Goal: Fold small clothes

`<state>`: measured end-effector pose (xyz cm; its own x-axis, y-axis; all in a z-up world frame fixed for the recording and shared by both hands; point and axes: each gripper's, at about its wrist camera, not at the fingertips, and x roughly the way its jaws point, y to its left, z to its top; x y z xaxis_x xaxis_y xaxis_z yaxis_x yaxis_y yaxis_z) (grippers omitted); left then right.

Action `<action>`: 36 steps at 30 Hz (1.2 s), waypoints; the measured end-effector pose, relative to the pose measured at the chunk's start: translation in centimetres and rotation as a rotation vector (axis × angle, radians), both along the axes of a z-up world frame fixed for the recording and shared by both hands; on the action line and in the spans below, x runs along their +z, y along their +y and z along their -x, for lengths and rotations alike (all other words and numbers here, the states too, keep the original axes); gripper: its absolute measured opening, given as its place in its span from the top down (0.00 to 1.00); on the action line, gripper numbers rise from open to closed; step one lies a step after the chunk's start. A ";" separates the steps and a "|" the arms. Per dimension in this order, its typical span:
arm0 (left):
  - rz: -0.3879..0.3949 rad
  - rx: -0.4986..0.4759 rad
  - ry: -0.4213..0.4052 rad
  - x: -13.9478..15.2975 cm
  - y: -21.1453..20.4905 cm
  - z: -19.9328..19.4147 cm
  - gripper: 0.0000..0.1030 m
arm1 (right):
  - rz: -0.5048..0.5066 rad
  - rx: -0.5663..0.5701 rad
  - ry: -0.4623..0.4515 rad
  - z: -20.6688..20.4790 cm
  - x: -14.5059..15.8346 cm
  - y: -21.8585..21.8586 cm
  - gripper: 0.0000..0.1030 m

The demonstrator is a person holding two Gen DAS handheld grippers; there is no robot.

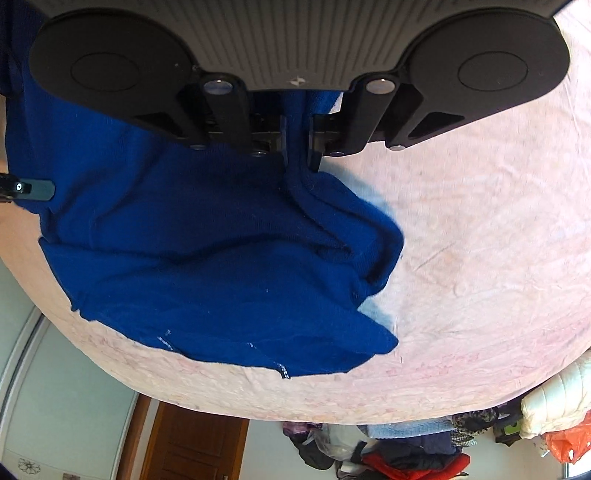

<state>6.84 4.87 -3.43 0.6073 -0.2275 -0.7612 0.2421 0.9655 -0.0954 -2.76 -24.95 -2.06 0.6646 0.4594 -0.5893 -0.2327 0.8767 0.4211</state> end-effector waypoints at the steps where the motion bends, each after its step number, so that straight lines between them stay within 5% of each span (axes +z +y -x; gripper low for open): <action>1: 0.004 0.009 -0.010 0.2 -0.1 -0.4 0.91 | 0.014 -0.009 -0.015 -0.6 0.4 0.0 0.92; 7: 0.001 0.029 0.001 -0.1 -0.7 -2.9 0.89 | 0.142 -0.073 -0.067 -4.1 1.5 -0.3 0.93; 11: -0.008 0.021 -0.027 0.6 0.4 -1.5 0.87 | 0.151 -0.095 -0.036 -3.7 1.1 -0.6 0.74; 14: -0.042 0.012 -0.051 1.2 1.6 -0.1 0.66 | 0.161 -0.119 -0.048 -1.7 1.5 -1.8 0.55; 16: -0.062 0.027 -0.079 1.6 2.5 1.0 0.37 | 0.195 -0.159 -0.041 -0.3 1.8 -2.7 0.43; 18: -0.083 0.037 -0.117 2.0 3.1 2.2 0.34 | 0.249 -0.198 -0.035 1.3 2.2 -3.9 0.37; 21: -0.122 0.045 -0.143 2.4 3.5 3.7 0.34 | 0.429 -0.267 -0.025 3.7 3.1 -5.4 0.33; 24: -0.157 0.077 -0.140 2.2 3.3 4.6 0.34 | 0.755 -0.324 -0.039 5.6 3.9 -4.6 0.26; 25: -0.173 0.089 -0.140 2.0 3.0 4.8 0.34 | 0.792 -0.315 -0.051 6.1 4.1 -4.2 0.25; 31: -0.253 0.157 -0.133 1.2 1.1 5.5 0.34 | 0.312 -0.104 -0.056 6.8 3.8 -2.7 0.21; 36: -0.266 0.172 -0.109 0.8 0.5 5.7 0.33 | 0.241 -0.040 -0.009 5.5 2.3 0.3 0.21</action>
<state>1.18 5.37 -2.61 0.7009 0.0834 -0.7084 0.0687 0.9806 0.1834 -8.30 -24.64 0.20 0.6849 0.2790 -0.6731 -0.1982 0.9603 0.1963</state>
